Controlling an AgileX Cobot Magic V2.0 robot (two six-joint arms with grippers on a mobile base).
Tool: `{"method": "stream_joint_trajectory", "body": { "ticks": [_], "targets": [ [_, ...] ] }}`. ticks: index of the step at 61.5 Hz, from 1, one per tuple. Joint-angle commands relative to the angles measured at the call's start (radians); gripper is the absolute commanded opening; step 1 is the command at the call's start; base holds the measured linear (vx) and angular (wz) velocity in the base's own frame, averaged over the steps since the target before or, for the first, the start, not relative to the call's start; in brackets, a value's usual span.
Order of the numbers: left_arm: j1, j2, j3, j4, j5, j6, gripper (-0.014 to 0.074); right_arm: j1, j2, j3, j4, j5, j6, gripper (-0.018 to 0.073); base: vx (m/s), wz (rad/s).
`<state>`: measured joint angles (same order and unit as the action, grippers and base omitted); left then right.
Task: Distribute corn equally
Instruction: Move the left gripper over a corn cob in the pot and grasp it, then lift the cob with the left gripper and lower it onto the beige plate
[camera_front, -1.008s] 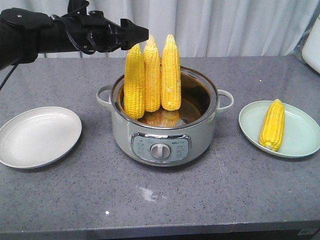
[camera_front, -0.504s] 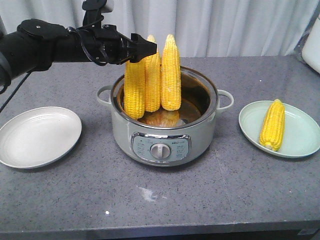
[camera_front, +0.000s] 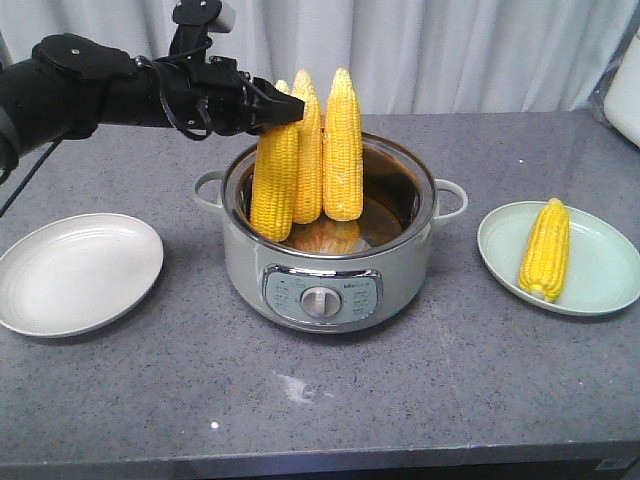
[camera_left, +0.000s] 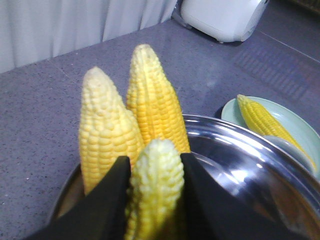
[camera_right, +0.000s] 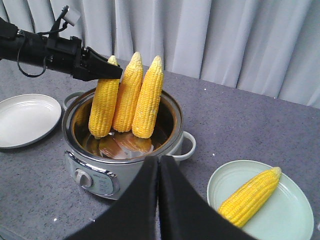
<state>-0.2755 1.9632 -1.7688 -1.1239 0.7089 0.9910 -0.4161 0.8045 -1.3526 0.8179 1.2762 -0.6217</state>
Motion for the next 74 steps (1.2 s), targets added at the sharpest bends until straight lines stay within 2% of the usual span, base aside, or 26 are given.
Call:
{"method": "stream_joint_trajectory", "body": {
  "ticks": [1, 12, 18, 22, 27, 31, 42, 48, 54, 57, 61, 74],
  "targets": [
    [-0.007, -0.08, -0.029, -0.034, 0.034, -0.005, -0.0009, -0.002, 0.007, -0.017, 0.037, 0.009, -0.008, -0.0004, 0.0, 0.0],
    [-0.007, -0.181, -0.029, -0.024, 0.023, -0.005, -0.0009, -0.002, 0.007, -0.017, 0.037, 0.009, -0.008, -0.0004, 0.0, 0.0],
    [-0.007, -0.264, -0.029, 0.03, 0.014, -0.005, -0.0009, -0.002, 0.007, -0.017, 0.037, 0.01, -0.008, -0.0004, 0.0, 0.0],
    [-0.007, -0.324, -0.029, 0.105, 0.019, -0.005, -0.0008, -0.002, 0.007, -0.017, 0.037, 0.009, -0.008, -0.0004, 0.0, 0.0],
    [-0.007, -0.402, -0.029, 0.246, 0.039, -0.018, -0.0008, -0.002, 0.007, -0.017, 0.037, 0.009, -0.008, -0.0004, 0.0, 0.0],
    [-0.007, -0.456, -0.029, 0.381, 0.06, -0.083, -0.0008, -0.002, 0.007, -0.017, 0.037, 0.009, -0.008, -0.0004, 0.0, 0.0],
    [-0.007, -0.545, -0.022, 0.854, 0.158, -0.413, -0.0008, -0.002, 0.007, -0.017, 0.038, 0.009, -0.008, -0.0004, 0.0, 0.0],
    [-0.007, -0.54, -0.021, 1.124, 0.262, -0.604, -0.0008, -0.002, 0.007, -0.017, 0.038, 0.009, -0.008, -0.0004, 0.0, 0.0],
    [-0.002, -0.511, -0.02, 1.305, 0.338, -0.765, -0.0008, -0.002, 0.007, -0.017, 0.043, 0.009, -0.008, -0.0004, 0.0, 0.0],
    [0.012, -0.492, -0.02, 1.346, 0.348, -0.807, -0.0008, -0.002, 0.007, -0.017, 0.044, 0.009, -0.008, -0.0004, 0.0, 0.0],
    [0.04, -0.459, -0.02, 1.348, 0.341, -0.837, -0.0008, -0.002, 0.007, -0.017, 0.044, 0.009, -0.008, -0.0004, 0.0, 0.0],
    [0.128, -0.331, -0.02, 1.27, 0.309, -0.861, -0.0008, -0.002, 0.007, -0.017, 0.044, 0.009, -0.008, -0.0004, 0.0, 0.0]
  ]
}}
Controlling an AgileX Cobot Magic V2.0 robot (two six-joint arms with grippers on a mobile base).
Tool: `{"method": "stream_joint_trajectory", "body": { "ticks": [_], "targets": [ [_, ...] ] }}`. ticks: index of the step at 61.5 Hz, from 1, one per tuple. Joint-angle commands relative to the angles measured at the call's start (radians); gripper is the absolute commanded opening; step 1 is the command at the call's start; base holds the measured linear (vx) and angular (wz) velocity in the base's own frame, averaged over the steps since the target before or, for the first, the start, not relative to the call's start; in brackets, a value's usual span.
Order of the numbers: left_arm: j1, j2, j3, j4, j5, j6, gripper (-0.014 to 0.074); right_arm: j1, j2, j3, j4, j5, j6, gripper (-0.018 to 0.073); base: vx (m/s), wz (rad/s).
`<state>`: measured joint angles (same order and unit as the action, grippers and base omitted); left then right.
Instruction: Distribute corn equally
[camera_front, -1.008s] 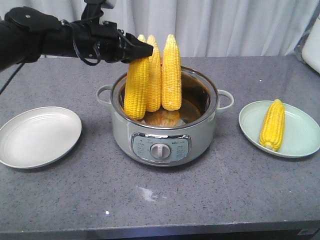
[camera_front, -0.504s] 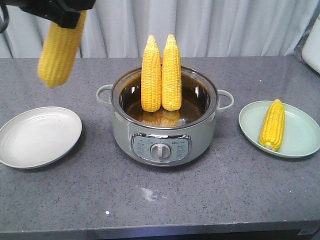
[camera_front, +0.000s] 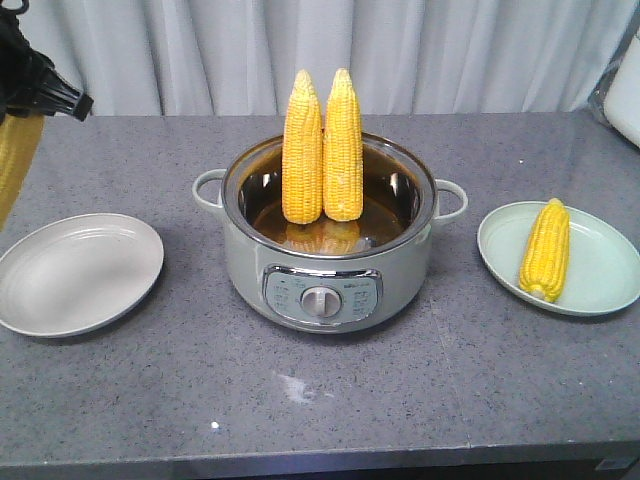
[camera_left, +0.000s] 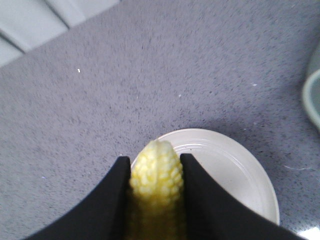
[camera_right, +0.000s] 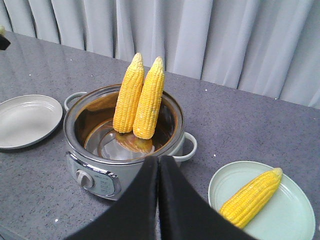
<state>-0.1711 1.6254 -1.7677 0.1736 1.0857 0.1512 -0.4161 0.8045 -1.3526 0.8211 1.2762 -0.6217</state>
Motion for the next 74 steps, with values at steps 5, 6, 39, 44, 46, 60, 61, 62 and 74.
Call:
{"method": "stream_joint_trajectory", "body": {
  "ticks": [5, 6, 39, 44, 46, 60, 61, 62, 74],
  "targets": [
    [0.047, 0.059, -0.021, -0.069, -0.068, -0.023, -0.0008, -0.002, 0.007, -0.017, 0.041, 0.009, -0.008, -0.0004, 0.0, 0.0],
    [0.05, 0.067, -0.021, -0.078, -0.068, -0.023, -0.0008, -0.002, 0.007, -0.017, 0.041, 0.009, -0.008, -0.0004, 0.0, 0.0],
    [0.066, 0.201, -0.021, -0.148, -0.027, 0.0, 0.0004, -0.002, 0.007, -0.017, 0.041, 0.009, -0.008, -0.0004, 0.0, 0.0],
    [0.066, 0.201, -0.021, -0.149, -0.027, 0.0, 0.0015, -0.002, 0.007, -0.017, 0.041, 0.009, -0.008, -0.0004, 0.0, 0.0],
    [0.066, 0.201, -0.021, -0.149, -0.027, 0.0, 0.0024, -0.002, 0.007, -0.017, 0.041, 0.009, -0.008, -0.0004, 0.0, 0.0],
    [0.066, 0.201, -0.021, -0.164, -0.023, 0.0, 0.0163, -0.002, 0.007, -0.017, 0.041, 0.007, -0.008, -0.0004, 0.0, 0.0],
    [0.066, 0.201, -0.021, -0.164, -0.022, -0.001, 0.0175, -0.002, 0.007, -0.017, 0.041, 0.006, -0.008, -0.0004, 0.0, 0.0],
    [0.066, 0.201, -0.021, -0.164, -0.02, -0.001, 0.0187, -0.002, 0.007, -0.017, 0.042, 0.006, -0.008, -0.0004, 0.0, 0.0],
    [0.066, 0.201, -0.021, -0.164, 0.003, -0.006, 0.0357, -0.002, 0.007, -0.017, 0.05, 0.005, -0.008, -0.0004, 0.0, 0.0]
  ]
}}
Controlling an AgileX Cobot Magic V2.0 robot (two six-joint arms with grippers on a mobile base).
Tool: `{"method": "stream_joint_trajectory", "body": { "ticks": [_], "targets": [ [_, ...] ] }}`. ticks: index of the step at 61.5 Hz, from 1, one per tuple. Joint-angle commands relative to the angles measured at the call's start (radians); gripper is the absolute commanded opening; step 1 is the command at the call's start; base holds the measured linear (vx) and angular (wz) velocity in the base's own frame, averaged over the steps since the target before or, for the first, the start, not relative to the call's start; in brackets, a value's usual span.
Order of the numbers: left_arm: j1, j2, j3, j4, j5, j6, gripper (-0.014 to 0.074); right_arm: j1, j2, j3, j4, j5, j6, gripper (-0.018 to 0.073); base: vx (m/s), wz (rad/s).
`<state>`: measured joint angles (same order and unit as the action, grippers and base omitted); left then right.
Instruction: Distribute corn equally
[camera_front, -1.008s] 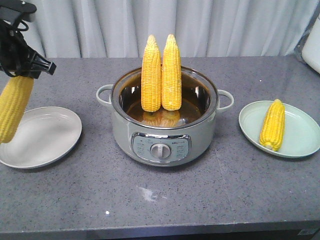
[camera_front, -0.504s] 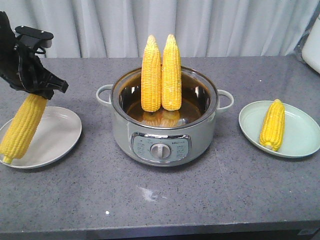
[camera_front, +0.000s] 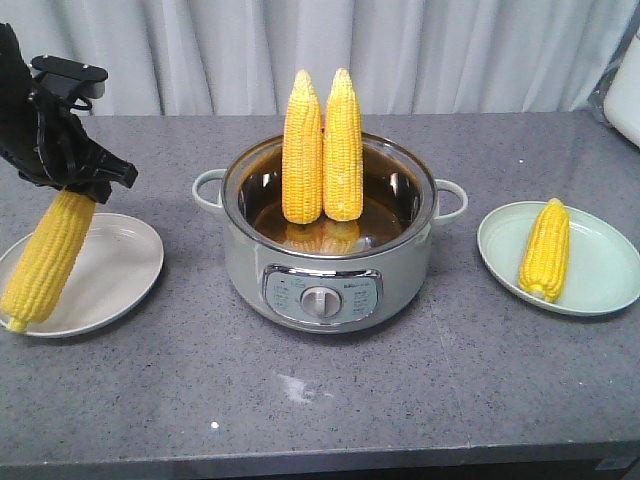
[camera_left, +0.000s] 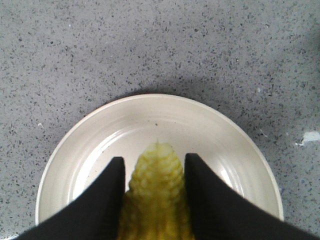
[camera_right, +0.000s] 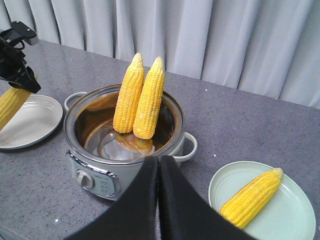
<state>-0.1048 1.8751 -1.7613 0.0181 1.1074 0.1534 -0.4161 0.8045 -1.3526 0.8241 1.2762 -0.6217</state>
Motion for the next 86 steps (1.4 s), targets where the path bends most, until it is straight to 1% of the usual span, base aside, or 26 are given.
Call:
{"method": "stream_joint_trajectory", "body": {
  "ticks": [1, 7, 11, 23, 36, 42, 53, 58, 64, 68, 71, 74, 77, 80, 86],
  "targets": [
    [0.0, -0.049, -0.028, -0.009, -0.017, -0.008, 0.0372, -0.002, 0.007, -0.017, 0.046, 0.005, -0.008, -0.0004, 0.0, 0.0],
    [0.0, -0.049, -0.028, -0.009, -0.003, -0.013, 0.0426, -0.002, 0.007, -0.017, 0.047, 0.005, -0.008, -0.0004, 0.0, 0.0],
    [0.0, -0.049, -0.028, -0.009, 0.001, -0.016, 0.044, -0.002, 0.007, -0.017, 0.051, 0.005, -0.008, -0.0004, 0.0, 0.0],
    [0.0, -0.049, -0.028, -0.009, 0.035, -0.03, 0.044, -0.002, 0.007, -0.017, 0.077, 0.001, -0.008, -0.0004, 0.0, 0.0],
    [0.0, -0.055, -0.03, -0.009, 0.087, -0.032, 0.044, -0.002, 0.007, -0.017, 0.077, 0.0, -0.008, -0.0004, 0.0, 0.0],
    [0.0, -0.072, -0.03, -0.033, 0.094, -0.032, 0.0433, -0.002, 0.007, -0.017, 0.077, -0.003, -0.008, -0.0004, 0.0, 0.0],
    [0.0, -0.136, -0.03, -0.039, 0.091, -0.03, 0.0375, -0.002, 0.007, -0.017, 0.077, -0.003, -0.008, -0.0004, 0.0, 0.0],
    [0.0, -0.178, -0.03, -0.039, 0.091, -0.029, 0.0319, -0.002, 0.007, -0.017, 0.077, -0.003, -0.008, -0.0004, 0.0, 0.0],
    [0.0, -0.236, -0.03, -0.05, 0.092, -0.008, 0.023, -0.002, 0.007, -0.017, 0.08, -0.014, -0.008, -0.0004, 0.0, 0.0],
    [0.0, -0.275, -0.03, -0.072, 0.091, 0.017, 0.0162, -0.002, 0.007, -0.017, 0.091, -0.043, -0.008, -0.0004, 0.0, 0.0],
    [0.0, -0.31, -0.03, -0.102, 0.087, 0.041, 0.0098, -0.002, 0.007, -0.017, 0.103, -0.063, -0.008, -0.0004, 0.0, 0.0],
    [0.0, -0.338, -0.03, -0.145, 0.076, 0.071, 0.0043, -0.002, 0.013, -0.017, 0.123, -0.083, -0.008, -0.0004, 0.0, 0.0],
    [0.0, -0.365, -0.03, -0.211, 0.06, 0.101, -0.001, -0.002, 0.02, -0.017, 0.15, -0.096, -0.009, -0.0004, 0.0, 0.0],
    [0.0, -0.388, -0.03, -0.272, 0.042, 0.135, -0.0009, -0.002, 0.032, -0.017, 0.178, -0.097, -0.019, -0.0004, 0.0, 0.0],
    [0.0, -0.422, -0.03, -0.394, 0.008, 0.176, -0.0008, -0.002, 0.066, -0.017, 0.225, -0.098, -0.07, -0.0004, 0.0, 0.0]
  ]
}}
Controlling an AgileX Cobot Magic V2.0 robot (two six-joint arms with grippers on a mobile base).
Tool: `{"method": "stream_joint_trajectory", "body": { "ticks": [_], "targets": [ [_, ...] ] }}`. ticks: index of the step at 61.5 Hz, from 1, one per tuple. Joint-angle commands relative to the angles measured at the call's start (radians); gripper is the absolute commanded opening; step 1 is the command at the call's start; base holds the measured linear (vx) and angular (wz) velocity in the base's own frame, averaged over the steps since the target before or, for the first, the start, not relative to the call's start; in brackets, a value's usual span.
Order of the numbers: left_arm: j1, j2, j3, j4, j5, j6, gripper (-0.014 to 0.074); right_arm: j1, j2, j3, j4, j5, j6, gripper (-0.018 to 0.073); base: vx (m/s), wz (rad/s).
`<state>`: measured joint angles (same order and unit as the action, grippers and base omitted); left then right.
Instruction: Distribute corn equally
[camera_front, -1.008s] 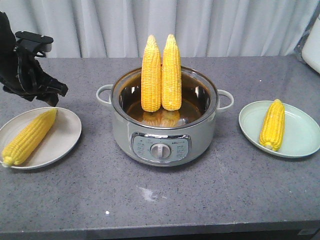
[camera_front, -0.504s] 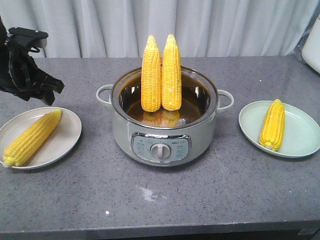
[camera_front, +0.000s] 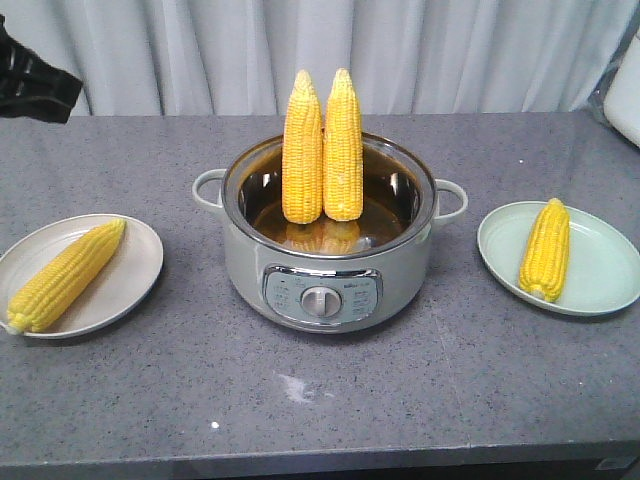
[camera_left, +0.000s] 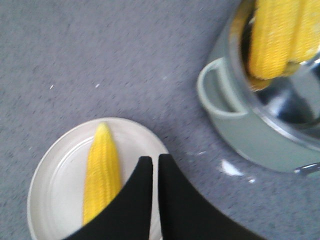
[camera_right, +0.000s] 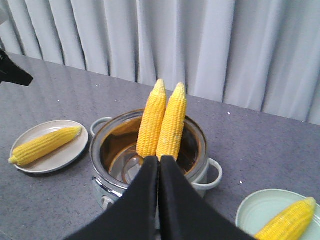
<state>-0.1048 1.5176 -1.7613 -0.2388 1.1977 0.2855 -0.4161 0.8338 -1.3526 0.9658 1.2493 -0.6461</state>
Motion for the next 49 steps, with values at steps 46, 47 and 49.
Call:
{"method": "stream_joint_trajectory", "body": {
  "ticks": [46, 47, 49],
  "targets": [
    [0.0, -0.1, -0.03, -0.327, -0.132, 0.099, -0.0008, 0.191, 0.679, -0.699, 0.295, -0.189, -0.21, 0.0582, 0.0, 0.0],
    [0.0, -0.1, -0.03, -0.327, -0.132, 0.099, -0.0008, 0.206, 0.691, -0.713, 0.271, -0.204, -0.203, 0.0592, 0.0, 0.0],
    [0.0, -0.1, -0.03, -0.327, -0.132, 0.099, -0.0008, 0.245, 0.719, -0.747, 0.229, -0.232, -0.182, 0.0613, 0.0, 0.0]
  ]
}}
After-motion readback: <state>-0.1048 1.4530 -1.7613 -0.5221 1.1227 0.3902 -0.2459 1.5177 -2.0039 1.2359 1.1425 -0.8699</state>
